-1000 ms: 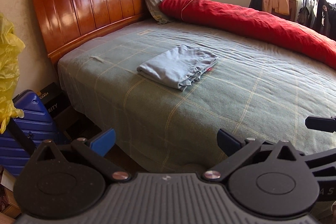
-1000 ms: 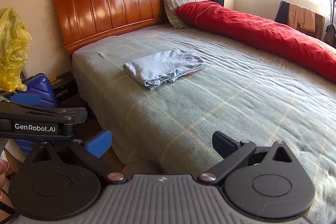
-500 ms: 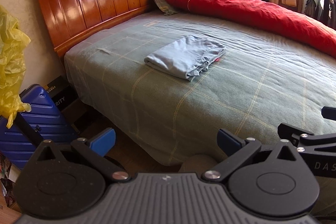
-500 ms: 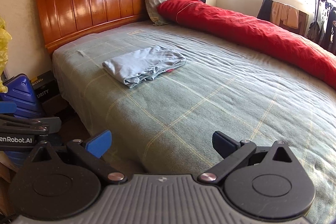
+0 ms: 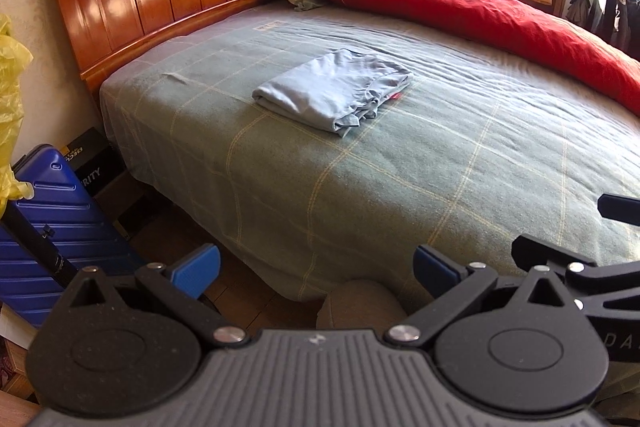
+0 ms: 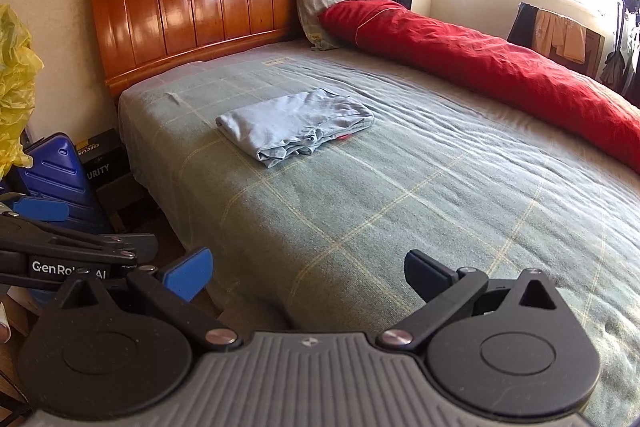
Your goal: Fold clothes
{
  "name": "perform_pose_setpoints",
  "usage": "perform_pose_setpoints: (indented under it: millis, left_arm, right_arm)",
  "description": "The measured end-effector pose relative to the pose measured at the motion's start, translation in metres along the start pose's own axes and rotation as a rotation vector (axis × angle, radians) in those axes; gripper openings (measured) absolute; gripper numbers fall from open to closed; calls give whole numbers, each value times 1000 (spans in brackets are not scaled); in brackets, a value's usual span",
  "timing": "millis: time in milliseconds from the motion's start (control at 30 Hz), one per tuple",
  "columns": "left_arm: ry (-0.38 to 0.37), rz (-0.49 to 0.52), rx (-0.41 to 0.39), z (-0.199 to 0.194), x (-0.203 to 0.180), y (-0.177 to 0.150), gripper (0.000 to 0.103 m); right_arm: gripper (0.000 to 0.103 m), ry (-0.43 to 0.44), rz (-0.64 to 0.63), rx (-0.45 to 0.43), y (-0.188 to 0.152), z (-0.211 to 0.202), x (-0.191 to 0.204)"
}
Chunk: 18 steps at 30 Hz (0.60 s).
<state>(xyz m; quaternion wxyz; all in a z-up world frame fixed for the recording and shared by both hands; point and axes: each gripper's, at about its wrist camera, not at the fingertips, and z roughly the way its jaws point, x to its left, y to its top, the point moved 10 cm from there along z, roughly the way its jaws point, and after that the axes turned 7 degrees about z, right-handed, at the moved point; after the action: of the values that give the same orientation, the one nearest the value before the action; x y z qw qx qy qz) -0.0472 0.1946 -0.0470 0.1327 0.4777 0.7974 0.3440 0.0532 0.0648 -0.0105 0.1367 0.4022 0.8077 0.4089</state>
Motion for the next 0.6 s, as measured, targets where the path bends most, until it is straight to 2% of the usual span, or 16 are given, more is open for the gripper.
perform_pose_setpoints:
  millis: [600]
  left_arm:
    - [17,12,-2,-2,-1,2,102]
  right_arm:
    - [103,7,2,5,1,0,-2]
